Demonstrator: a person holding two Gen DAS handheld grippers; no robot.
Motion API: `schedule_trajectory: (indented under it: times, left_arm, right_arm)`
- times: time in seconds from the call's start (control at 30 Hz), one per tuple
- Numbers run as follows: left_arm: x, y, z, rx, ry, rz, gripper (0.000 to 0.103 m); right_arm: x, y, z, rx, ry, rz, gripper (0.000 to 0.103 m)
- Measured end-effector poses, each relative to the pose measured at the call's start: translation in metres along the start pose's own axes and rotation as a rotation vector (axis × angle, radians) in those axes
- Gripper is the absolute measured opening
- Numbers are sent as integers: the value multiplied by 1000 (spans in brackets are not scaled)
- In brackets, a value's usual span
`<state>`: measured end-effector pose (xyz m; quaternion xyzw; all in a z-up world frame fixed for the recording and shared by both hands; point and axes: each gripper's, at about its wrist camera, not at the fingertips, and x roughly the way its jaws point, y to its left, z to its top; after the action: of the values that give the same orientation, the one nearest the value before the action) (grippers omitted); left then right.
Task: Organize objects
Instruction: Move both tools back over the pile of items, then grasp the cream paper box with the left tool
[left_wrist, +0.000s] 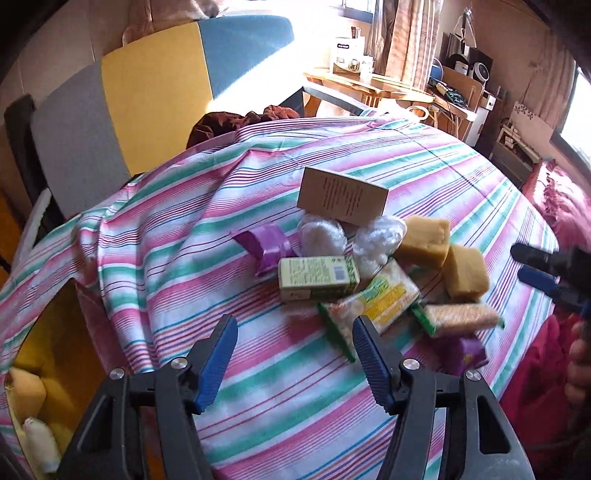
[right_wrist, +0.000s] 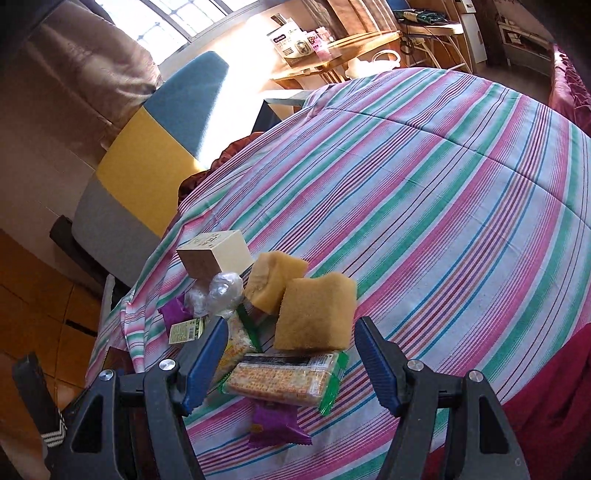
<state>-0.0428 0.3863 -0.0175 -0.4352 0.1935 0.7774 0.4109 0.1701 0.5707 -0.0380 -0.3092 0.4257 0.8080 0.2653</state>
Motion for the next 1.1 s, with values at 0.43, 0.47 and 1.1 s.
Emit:
schedule_trajectory:
  times: [0.43, 0.47, 1.1]
  left_arm:
    - [101, 11, 113, -303, 121, -96, 100]
    - [111, 13, 116, -324, 135, -96, 100]
    - [162, -45, 142, -239, 200, -154, 100]
  right_arm:
    - [12, 8, -3, -16, 89, 108, 72]
    - [13, 8, -3, -14, 95, 119, 72]
    - [15, -10, 1, 102, 120, 207, 72]
